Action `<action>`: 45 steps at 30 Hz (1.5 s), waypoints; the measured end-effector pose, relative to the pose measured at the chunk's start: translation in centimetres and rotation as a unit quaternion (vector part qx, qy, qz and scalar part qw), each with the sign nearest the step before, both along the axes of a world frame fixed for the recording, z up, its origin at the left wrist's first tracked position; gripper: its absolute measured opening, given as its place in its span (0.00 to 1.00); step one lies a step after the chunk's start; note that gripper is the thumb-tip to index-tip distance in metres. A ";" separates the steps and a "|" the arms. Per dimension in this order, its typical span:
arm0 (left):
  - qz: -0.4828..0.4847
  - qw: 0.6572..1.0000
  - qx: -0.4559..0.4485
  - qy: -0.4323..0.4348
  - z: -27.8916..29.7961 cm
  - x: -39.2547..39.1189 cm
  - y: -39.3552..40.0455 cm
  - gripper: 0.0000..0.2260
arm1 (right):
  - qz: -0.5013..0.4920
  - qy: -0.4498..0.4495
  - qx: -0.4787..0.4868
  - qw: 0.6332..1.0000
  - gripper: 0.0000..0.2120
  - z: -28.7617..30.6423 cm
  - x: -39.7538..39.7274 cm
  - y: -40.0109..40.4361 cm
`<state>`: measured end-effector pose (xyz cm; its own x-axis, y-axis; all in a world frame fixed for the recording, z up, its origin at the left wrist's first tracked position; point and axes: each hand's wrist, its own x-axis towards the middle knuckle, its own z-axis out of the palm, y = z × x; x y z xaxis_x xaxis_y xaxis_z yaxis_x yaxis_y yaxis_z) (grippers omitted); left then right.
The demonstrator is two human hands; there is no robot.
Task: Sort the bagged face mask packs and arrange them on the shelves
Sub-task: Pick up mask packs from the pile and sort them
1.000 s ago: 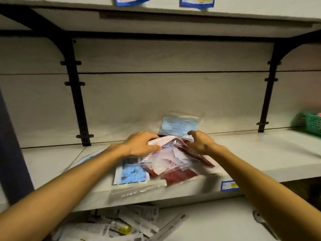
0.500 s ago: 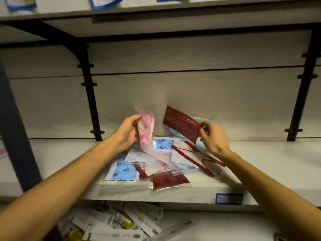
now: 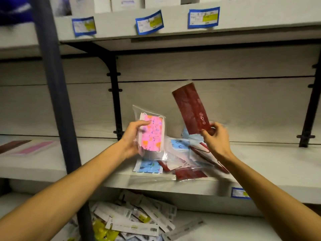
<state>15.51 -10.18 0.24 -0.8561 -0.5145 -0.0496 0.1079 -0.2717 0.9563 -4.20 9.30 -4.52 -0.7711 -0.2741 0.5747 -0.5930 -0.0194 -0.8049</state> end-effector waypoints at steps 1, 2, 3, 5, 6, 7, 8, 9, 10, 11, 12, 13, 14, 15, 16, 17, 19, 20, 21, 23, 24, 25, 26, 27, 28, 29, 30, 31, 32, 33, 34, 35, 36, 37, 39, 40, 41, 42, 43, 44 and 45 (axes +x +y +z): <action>0.019 1.000 -0.021 -0.008 -0.1 1.1 -0.1 0.16 | 0.013 -0.018 -0.006 1.000 0.06 0.2 1.1 -0.4; 0.039 0.998 -0.047 -0.018 -0.3 2.3 -0.3 0.17 | 0.029 -0.036 -0.011 0.999 0.06 0.3 2.2 -0.8; 0.058 0.995 -0.074 -0.027 -0.5 3.6 -0.6 0.19 | 0.041 -0.052 -0.017 0.998 0.06 0.5 3.4 -1.2; 0.078 0.990 -0.109 -0.036 -0.9 6.4 -1.5 0.21 | 0.065 -0.082 -0.044 0.993 0.05 0.7 6.1 -2.3; 0.081 0.990 -0.114 -0.030 -1.0 7.9 -2.0 0.20 | 0.080 -0.094 -0.059 0.991 0.04 0.8 7.6 -3.0; 0.082 0.990 -0.113 -0.021 -1.2 9.6 -2.6 0.19 | 0.093 -0.102 -0.069 0.988 0.04 0.8 9.3 -3.7; 0.084 0.990 -0.112 -0.016 -1.4 11.3 -3.1 0.18 | 0.106 -0.111 -0.081 0.985 0.05 0.9 11.2 -4.6; 0.091 0.989 -0.112 -0.017 -1.6 13.2 -3.8 0.18 | 0.117 -0.126 -0.092 0.981 0.06 1.0 13.3 -5.7; 0.100 0.988 -0.114 -0.021 -1.9 15.2 -4.7 0.18 | 0.132 -0.152 -0.110 0.973 0.06 1.0 15.4 -6.8; 0.110 0.987 -0.118 -0.025 -2.4 17.2 -5.8 0.17 | 0.152 -0.183 -0.125 0.963 0.06 1.0 17.5 -7.9; 0.116 0.985 -0.124 -0.029 -2.9 19.0 -6.9 0.16 | 0.177 -0.210 -0.138 0.952 0.07 0.9 19.6 -8.9; 0.122 0.984 -0.128 -0.031 -3.3 20.9 -8.0 0.16 | 0.199 -0.228 -0.143 0.942 0.07 0.9 21.7 -9.9; 0.128 0.983 -0.127 -0.029 -3.8 22.8 -9.1 0.15 | 0.216 -0.243 -0.145 0.935 0.07 0.7 23.7 -11.0; 0.137 0.983 -0.120 -0.022 -4.2 24.6 -10.1 0.15 | 0.224 -0.255 -0.141 0.930 0.07 0.5 25.5 -12.0; 0.145 0.983 -0.111 -0.017 -4.5 26.3 -11.0 0.14 | 0.227 -0.260 -0.131 0.929 0.08 0.0 27.3 -12.9; 0.152 0.983 -0.103 -0.014 -4.9 27.8 -11.9 0.14 | 0.227 -0.257 -0.115 0.932 0.08 -0.5 29.0 -13.8; 0.183 0.979 -0.093 -0.019 -5.8 30.2 -13.8 0.15 | 0.236 -0.242 -0.077 0.938 0.09 -1.3 32.1 -15.7; 0.209 0.973 -0.097 -0.024 -6.2 31.3 -14.7 0.14 | 0.246 -0.230 -0.052 0.940 0.09 -1.5 33.4 -16.8; 0.239 0.965 -0.107 -0.029 -6.7 32.3 -15.8 0.14 | 0.259 -0.221 -0.025 0.940 0.09 -1.5 34.6 -18.0; 0.280 0.949 -0.138 -0.043 -7.4 34.0 -18.0 0.14 | 0.304 -0.232 0.026 0.924 0.08 -1.4 36.7 -20.6; 0.295 0.942 -0.151 -0.048 -7.4 34.7 -19.2 0.14 | 0.332 -0.248 0.043 0.909 0.08 -1.3 37.6 -22.0; 0.312 0.936 -0.157 -0.048 -7.4 35.2 -20.4 0.15 | 0.355 -0.260 0.054 0.896 0.08 -1.2 38.4 -23.5; 0.328 0.931 -0.153 -0.043 -7.3 35.6 -21.8 0.15 | 0.374 -0.265 0.066 0.886 0.08 -1.2 39.0 -25.0; 0.343 0.928 -0.142 -0.039 -7.2 36.0 -23.2 0.16 | 0.386 -0.264 0.081 0.880 0.08 -1.3 39.5 -26.6; 0.353 0.925 -0.132 -0.042 -7.1 36.3 -24.6 0.17 | 0.389 -0.263 0.100 0.877 0.08 -1.5 39.9 -28.2; 0.359 0.923 -0.125 -0.052 -7.0 36.7 -26.1 0.18 | 0.383 -0.264 0.117 0.877 0.09 -1.7 40.3 -29.8; 0.360 0.923 -0.123 -0.061 -7.1 36.9 -27.7 0.19 | 0.375 -0.269 0.130 0.878 0.09 -1.9 40.3 -31.6; 0.359 0.923 -0.120 -0.064 -7.2 37.0 -29.3 0.18 | 0.368 -0.275 0.136 0.878 0.10 -2.0 40.2 -33.2; 0.358 0.924 -0.118 -0.065 -7.2 37.0 -30.6 0.17 | 0.365 -0.280 0.136 0.878 0.10 -2.0 39.9 -34.7; 0.359 0.923 -0.117 -0.069 -7.0 36.8 -31.9 0.16 | 0.359 -0.284 0.129 0.880 0.10 -1.8 39.3 -36.4; 0.353 0.924 -0.122 -0.079 -6.7 36.6 -33.3 0.16 | 0.351 -0.290 0.118 0.882 0.10 -1.7 38.7 -38.1; 0.341 0.927 -0.130 -0.091 -6.4 36.4 -34.5 0.17 | 0.339 -0.297 0.107 0.886 0.10 -1.7 38.1 -39.6; 0.327 0.929 -0.141 -0.104 -6.2 36.2 -35.6 0.19 | 0.327 -0.301 0.099 0.890 0.10 -1.7 37.5 -41.1; 0.317 0.928 -0.157 -0.118 -5.9 35.9 -36.8 0.20 | 0.318 -0.304 0.093 0.893 0.11 -1.8 36.9 -42.7; 0.296 0.923 -0.203 -0.140 -5.6 34.9 -39.2 0.22 | 0.298 -0.297 0.079 0.904 0.14 -1.9 35.7 -45.7; 0.277 0.921 -0.230 -0.149 -5.5 34.3 -40.3 0.23 | 0.286 -0.289 0.071 0.911 0.15 -1.9 35.1 -47.0; 0.256 0.917 -0.260 -0.158 -5.2 33.7 -41.2 0.25 | 0.274 -0.282 0.065 0.917 0.15 -1.9 34.4 -48.1; 0.236 0.913 -0.288 -0.167 -5.0 33.3 -42.1 0.28 | 0.261 -0.274 0.062 0.923 0.15 -1.9 33.9 -49.1; 0.221 0.909 -0.308 -0.174 -4.8 32.8 -43.0 0.30 | 0.250 -0.266 0.062 0.929 0.15 -2.0 33.2 -49.9; 0.210 0.908 -0.317 -0.178 -4.7 32.3 -43.9 0.31 | 0.241 -0.255 0.066 0.934 0.15 -2.1 32.6 -50.6; 0.198 0.906 -0.326 -0.182 -4.6 31.8 -44.9 0.32 | 0.233 -0.244 0.074 0.938 0.15 -2.4 32.0 -51.2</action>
<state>47.35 -55.13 -4.37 -0.5865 -0.7991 0.1323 -0.2819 0.3545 0.8916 27.78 -41.90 -6.89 -0.7086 -0.6964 0.1138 -0.1080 -0.0524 -0.9928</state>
